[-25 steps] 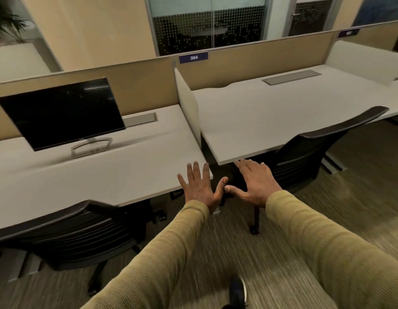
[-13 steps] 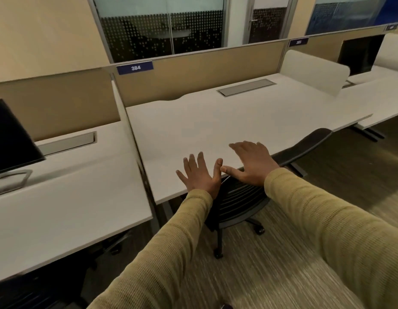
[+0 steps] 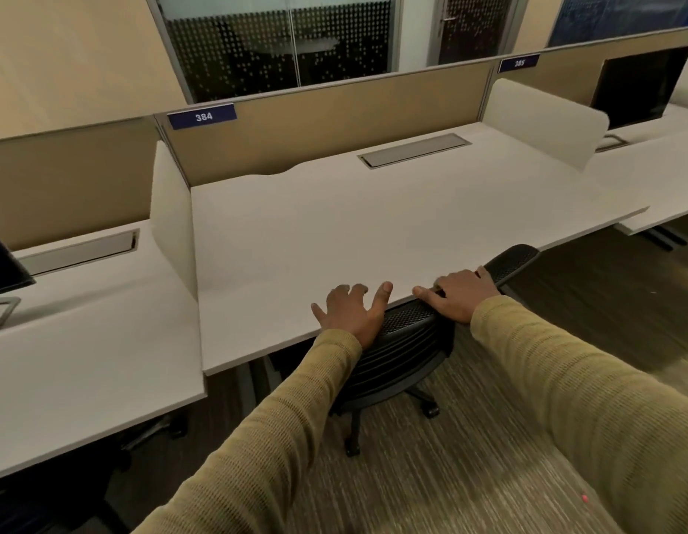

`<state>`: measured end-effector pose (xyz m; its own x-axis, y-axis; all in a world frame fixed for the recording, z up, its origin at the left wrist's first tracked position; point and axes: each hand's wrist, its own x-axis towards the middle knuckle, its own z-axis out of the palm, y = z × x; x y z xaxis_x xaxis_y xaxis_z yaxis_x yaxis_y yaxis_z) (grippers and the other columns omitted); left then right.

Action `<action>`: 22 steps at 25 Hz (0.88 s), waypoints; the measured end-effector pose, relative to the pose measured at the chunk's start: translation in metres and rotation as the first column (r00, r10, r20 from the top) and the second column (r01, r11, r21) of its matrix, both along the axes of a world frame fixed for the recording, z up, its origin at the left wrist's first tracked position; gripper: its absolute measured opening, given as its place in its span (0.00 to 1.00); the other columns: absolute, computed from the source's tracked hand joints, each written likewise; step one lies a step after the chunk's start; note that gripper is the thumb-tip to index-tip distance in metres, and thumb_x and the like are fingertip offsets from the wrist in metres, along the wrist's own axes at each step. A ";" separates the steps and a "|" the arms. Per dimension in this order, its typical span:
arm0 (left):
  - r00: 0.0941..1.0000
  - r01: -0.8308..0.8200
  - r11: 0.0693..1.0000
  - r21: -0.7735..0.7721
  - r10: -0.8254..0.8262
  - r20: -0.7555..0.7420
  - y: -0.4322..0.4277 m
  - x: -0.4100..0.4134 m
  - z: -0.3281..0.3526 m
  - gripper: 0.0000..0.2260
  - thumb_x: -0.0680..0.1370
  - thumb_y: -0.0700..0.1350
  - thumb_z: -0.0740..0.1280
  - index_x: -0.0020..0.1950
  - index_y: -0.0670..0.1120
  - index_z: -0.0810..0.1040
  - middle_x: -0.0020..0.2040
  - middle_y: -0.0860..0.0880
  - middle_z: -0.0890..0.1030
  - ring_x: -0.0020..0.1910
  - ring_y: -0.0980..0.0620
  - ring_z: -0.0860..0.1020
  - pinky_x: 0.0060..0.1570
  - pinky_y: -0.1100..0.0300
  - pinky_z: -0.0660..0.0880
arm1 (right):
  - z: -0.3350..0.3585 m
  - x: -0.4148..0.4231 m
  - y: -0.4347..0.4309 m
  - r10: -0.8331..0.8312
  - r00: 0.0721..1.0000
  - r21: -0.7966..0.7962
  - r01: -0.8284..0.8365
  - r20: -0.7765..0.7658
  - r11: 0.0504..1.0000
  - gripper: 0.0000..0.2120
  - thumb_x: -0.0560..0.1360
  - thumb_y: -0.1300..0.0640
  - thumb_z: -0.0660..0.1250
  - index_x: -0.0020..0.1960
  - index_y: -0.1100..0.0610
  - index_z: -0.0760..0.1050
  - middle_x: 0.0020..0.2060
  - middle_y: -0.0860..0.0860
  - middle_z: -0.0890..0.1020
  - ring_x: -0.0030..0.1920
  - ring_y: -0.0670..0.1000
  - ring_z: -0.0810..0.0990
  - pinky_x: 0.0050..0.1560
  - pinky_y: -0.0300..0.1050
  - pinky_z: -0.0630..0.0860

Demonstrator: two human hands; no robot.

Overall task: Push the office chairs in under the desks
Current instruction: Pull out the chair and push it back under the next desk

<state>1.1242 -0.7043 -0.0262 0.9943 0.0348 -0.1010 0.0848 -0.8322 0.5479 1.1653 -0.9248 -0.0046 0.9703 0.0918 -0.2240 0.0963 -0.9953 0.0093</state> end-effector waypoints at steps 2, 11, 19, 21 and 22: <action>0.999 0.003 0.978 0.210 0.006 -0.041 -0.012 -0.002 -0.003 0.45 0.70 0.78 0.39 0.70 0.52 0.74 0.70 0.46 0.73 0.72 0.43 0.66 0.72 0.31 0.44 | -0.001 0.001 -0.031 0.064 0.997 -0.015 -0.063 0.032 0.998 0.43 0.72 0.23 0.37 0.61 0.47 0.78 0.55 0.50 0.81 0.62 0.55 0.75 0.72 0.66 0.56; 0.961 -0.252 0.868 0.428 0.276 0.005 -0.061 -0.038 -0.013 0.43 0.70 0.77 0.35 0.42 0.51 0.81 0.39 0.50 0.81 0.45 0.46 0.79 0.61 0.42 0.67 | -0.006 -0.007 -0.096 0.275 0.959 0.064 -0.280 0.073 0.958 0.42 0.73 0.23 0.40 0.67 0.49 0.73 0.65 0.52 0.77 0.68 0.57 0.69 0.72 0.66 0.54; 0.943 -0.304 0.889 0.342 0.333 -0.027 -0.062 -0.016 -0.007 0.37 0.72 0.79 0.46 0.38 0.51 0.80 0.35 0.50 0.82 0.37 0.49 0.79 0.46 0.53 0.78 | -0.004 0.049 -0.147 0.361 0.925 0.079 -0.371 0.120 0.925 0.40 0.70 0.20 0.41 0.53 0.47 0.78 0.45 0.48 0.81 0.54 0.55 0.77 0.65 0.62 0.60; 0.937 -0.314 0.892 0.325 0.347 -0.049 -0.060 -0.014 -0.010 0.36 0.72 0.79 0.47 0.39 0.51 0.80 0.36 0.51 0.82 0.37 0.50 0.79 0.44 0.55 0.77 | -0.008 0.066 -0.166 0.346 0.927 0.086 -0.360 0.142 0.929 0.41 0.69 0.20 0.40 0.53 0.46 0.78 0.45 0.48 0.81 0.53 0.55 0.77 0.69 0.69 0.53; 0.940 -0.304 0.894 0.329 0.337 -0.047 -0.057 -0.016 -0.008 0.36 0.72 0.78 0.47 0.39 0.52 0.80 0.36 0.51 0.82 0.37 0.50 0.79 0.42 0.55 0.76 | -0.008 0.069 -0.172 0.316 0.937 0.108 -0.333 0.147 0.937 0.41 0.68 0.19 0.40 0.52 0.46 0.79 0.45 0.48 0.81 0.52 0.55 0.76 0.69 0.71 0.55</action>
<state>1.1083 -0.7613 -0.0341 0.9088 0.3963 -0.1303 0.4168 -0.8770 0.2390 1.2347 -1.0966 -0.0131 0.9020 0.4264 -0.0679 0.4207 -0.9033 -0.0845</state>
